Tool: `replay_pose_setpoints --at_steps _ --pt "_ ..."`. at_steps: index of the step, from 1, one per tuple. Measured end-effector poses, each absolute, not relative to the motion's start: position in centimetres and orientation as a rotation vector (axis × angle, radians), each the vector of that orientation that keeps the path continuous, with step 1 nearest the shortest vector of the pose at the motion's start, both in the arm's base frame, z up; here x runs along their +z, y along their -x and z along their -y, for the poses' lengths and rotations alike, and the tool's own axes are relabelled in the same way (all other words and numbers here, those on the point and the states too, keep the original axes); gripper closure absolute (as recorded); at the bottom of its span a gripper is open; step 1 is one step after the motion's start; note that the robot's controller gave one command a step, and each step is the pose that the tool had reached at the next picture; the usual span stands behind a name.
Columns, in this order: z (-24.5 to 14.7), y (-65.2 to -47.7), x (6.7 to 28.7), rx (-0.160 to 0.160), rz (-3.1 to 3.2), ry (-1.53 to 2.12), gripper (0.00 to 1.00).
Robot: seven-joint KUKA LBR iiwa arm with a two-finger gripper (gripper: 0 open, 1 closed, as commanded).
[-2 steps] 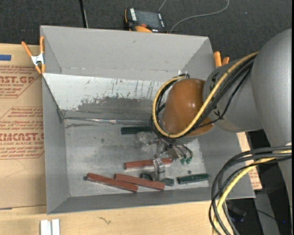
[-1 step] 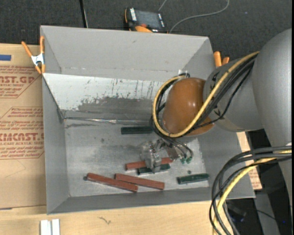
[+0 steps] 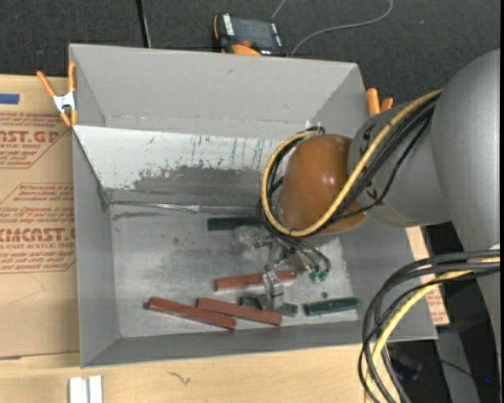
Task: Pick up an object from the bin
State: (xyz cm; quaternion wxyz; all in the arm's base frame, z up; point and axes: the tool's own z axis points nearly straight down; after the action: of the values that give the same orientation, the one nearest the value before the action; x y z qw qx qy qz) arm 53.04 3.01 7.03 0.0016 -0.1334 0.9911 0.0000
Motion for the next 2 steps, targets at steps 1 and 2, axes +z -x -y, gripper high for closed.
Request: replay_pose_setpoints --at_steps 1,2 --pt "-2.7 -51.3 20.3 -0.002 -2.940 1.088 0.00" --pt "-1.7 -53.5 6.5 0.006 -2.940 1.118 0.00"
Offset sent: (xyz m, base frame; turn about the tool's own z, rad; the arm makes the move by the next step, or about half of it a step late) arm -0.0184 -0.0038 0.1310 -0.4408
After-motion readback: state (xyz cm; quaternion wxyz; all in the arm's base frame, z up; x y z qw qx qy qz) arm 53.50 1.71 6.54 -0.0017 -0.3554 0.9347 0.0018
